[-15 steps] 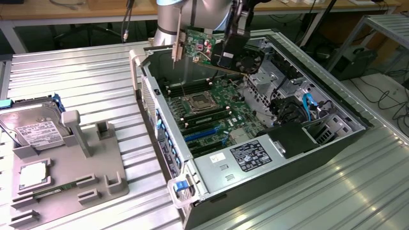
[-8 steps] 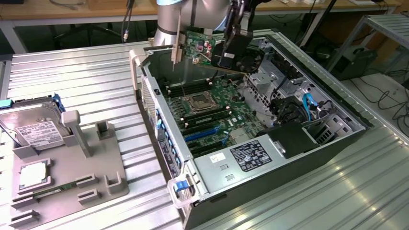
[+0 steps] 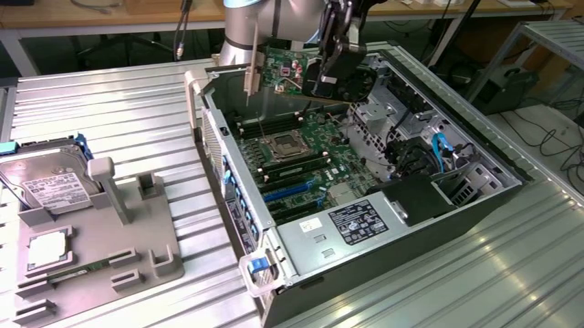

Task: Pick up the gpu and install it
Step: 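Pick up the gpu and move the gpu toward the slot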

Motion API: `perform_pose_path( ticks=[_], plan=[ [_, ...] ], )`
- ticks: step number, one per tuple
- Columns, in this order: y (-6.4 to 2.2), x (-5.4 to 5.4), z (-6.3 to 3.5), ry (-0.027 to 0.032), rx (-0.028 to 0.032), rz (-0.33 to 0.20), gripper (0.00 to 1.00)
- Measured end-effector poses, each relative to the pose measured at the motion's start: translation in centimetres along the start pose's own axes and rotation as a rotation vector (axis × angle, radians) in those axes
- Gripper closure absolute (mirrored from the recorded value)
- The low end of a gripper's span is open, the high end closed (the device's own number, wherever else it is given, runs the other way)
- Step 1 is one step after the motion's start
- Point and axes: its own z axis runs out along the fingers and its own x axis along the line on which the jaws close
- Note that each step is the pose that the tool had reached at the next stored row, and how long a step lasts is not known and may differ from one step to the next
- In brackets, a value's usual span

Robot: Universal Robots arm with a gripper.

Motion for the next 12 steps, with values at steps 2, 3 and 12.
perform_pose_path(
  ticks=[2,3,12],
  plan=[
    [0.0,0.0,0.0,0.001,0.0,-0.019,0.72],
    [0.0,0.0,0.0,0.0014,0.0001,-0.028,0.72],
    [0.0,0.0,0.0,0.0059,0.0003,-0.118,0.72]
  ],
)
